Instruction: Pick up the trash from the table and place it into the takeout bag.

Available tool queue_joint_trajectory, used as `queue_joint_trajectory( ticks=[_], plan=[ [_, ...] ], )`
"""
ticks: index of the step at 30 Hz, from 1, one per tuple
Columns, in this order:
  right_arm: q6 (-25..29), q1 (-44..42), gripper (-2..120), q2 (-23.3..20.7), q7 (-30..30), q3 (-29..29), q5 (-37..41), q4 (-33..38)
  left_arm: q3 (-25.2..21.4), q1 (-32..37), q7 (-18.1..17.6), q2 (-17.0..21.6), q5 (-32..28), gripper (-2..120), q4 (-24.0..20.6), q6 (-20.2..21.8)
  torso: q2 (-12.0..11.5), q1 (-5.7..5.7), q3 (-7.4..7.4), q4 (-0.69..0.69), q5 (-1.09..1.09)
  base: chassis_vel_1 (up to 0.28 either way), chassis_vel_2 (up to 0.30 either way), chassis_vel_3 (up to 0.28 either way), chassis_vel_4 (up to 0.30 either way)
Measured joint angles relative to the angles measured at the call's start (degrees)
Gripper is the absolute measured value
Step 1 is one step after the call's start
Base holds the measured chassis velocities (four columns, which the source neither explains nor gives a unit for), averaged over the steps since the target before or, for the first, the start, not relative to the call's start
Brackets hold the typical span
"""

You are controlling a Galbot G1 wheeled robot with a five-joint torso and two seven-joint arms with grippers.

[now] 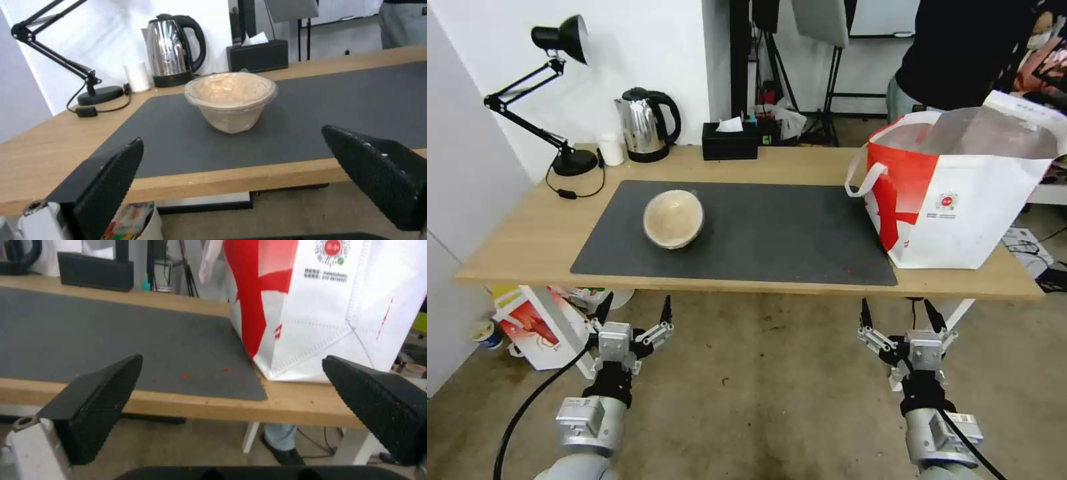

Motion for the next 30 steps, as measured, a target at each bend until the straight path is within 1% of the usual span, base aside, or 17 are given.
queue_joint_trajectory(
  ticks=[30],
  plan=[
    [0.34,0.13,100,0.21,-0.57,-0.73,-0.41,-1.15,0.01,0.00,0.00,0.00,0.00,100,0.00,0.00,0.00,0.00,0.00,0.00,0.00,0.000,0.000,0.000,0.000]
  ],
)
